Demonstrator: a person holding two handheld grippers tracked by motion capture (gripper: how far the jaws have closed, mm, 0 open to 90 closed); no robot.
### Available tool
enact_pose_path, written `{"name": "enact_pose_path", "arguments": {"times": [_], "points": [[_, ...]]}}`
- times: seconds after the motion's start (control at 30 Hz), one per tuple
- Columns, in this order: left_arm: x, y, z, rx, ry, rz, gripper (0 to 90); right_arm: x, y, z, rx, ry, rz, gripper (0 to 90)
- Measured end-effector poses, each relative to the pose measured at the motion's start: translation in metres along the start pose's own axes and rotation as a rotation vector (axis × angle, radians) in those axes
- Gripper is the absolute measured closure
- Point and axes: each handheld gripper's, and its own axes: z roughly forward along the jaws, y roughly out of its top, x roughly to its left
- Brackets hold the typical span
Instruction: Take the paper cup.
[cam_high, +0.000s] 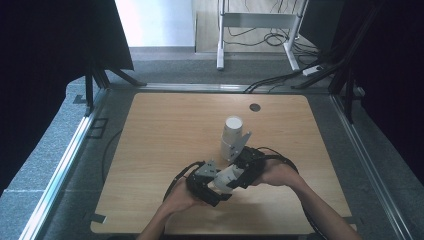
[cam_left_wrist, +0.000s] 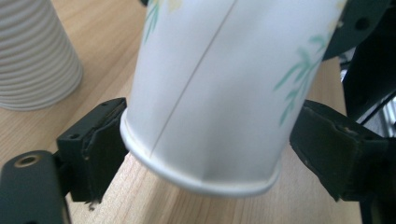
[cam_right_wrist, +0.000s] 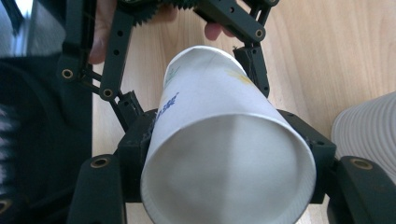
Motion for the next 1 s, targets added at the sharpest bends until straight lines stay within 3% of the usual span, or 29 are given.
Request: {"name": "enact_pose_path", "arguments": {"times": [0.23,0.27,0.4,0.6,0.83,1.0], "points": [[0.002,0.002,-0.011,-0.056,0.004,0.003,10.6,-0.001,-0.018,-0.017,-0.160,-0.014,0.055,37.3],[0.003,0.002,-0.013,-0.060,0.003,0.004,10.6,-0.001,-0.018,-0.017,-0.160,-0.014,0.055,37.3],[0.003,0.001,-0.016,-0.083,-0.003,0.011,12.9,-0.001,-0.030,-0.024,-0.250,-0.027,0.072,37.3],[0.002,0.002,-0.020,-0.122,-0.023,0.025,14.1,0.000,-0.042,-0.026,-0.343,-0.018,0.088,37.3],[0.001,0.001,-0.022,-0.169,-0.064,0.030,16.3,0.002,-0.059,-0.018,-0.424,0.001,0.119,37.3],[0.001,0.001,-0.021,-0.171,-0.079,0.043,19.6,0.003,-0.067,-0.010,-0.456,0.035,0.114,37.3]]}}
